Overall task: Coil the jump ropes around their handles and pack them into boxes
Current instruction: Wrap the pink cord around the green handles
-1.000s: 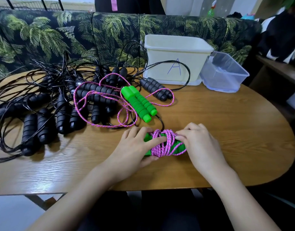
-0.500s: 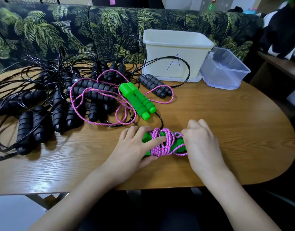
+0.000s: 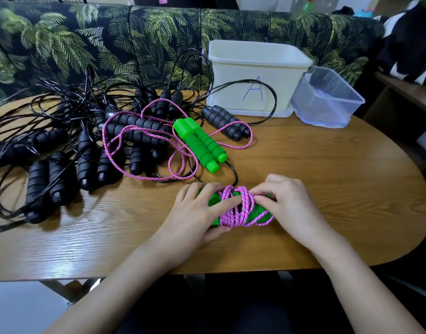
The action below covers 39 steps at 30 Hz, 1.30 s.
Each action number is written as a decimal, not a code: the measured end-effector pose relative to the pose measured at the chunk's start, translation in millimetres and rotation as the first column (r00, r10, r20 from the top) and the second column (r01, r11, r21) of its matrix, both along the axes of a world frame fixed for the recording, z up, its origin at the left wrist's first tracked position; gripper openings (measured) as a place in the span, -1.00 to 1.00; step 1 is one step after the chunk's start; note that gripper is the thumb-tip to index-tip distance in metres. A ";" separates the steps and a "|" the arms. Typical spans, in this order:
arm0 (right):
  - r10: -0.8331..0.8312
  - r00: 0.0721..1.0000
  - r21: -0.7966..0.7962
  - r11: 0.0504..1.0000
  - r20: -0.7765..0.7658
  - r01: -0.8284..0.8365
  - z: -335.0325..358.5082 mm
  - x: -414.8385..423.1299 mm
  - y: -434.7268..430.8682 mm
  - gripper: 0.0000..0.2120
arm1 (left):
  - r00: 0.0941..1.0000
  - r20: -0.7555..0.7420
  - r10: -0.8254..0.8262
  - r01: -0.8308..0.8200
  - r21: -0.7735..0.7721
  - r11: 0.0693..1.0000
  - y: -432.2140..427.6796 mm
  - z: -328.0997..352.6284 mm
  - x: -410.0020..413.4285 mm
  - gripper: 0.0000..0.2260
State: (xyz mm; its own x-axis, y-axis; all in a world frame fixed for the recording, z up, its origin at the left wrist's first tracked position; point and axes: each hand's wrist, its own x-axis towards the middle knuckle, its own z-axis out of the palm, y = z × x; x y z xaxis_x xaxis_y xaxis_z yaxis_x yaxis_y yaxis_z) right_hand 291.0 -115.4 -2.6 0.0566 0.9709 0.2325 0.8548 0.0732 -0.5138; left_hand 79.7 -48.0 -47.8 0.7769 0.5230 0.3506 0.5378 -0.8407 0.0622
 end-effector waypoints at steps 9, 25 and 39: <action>-0.086 0.976 0.144 0.983 -0.201 0.116 -22.3 -4.9 0.9 -0.89 | 0.996 0.084 -0.019 0.024 -0.061 0.998 -1.4 -2.3 -0.4 -0.53; -0.003 0.975 0.068 0.998 -0.222 0.019 -10.2 -6.1 -11.8 -0.75 | 0.960 0.273 0.062 0.098 -0.535 0.839 3.1 23.1 -1.6 -0.64; 0.191 0.964 0.204 0.952 0.186 -0.228 -36.0 -1.8 -21.9 -0.54 | 0.966 0.186 0.181 -0.099 -0.381 0.919 0.4 41.9 20.7 -0.94</action>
State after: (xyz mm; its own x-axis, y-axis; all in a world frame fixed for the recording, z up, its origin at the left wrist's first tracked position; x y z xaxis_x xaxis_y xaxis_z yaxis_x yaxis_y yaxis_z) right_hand 289.3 -137.3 -38.6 -0.1990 0.8798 0.4317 0.8781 0.3556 -0.3201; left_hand 100.5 -47.6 -5.9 0.6141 0.7443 0.2625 0.5879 -0.6533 0.4770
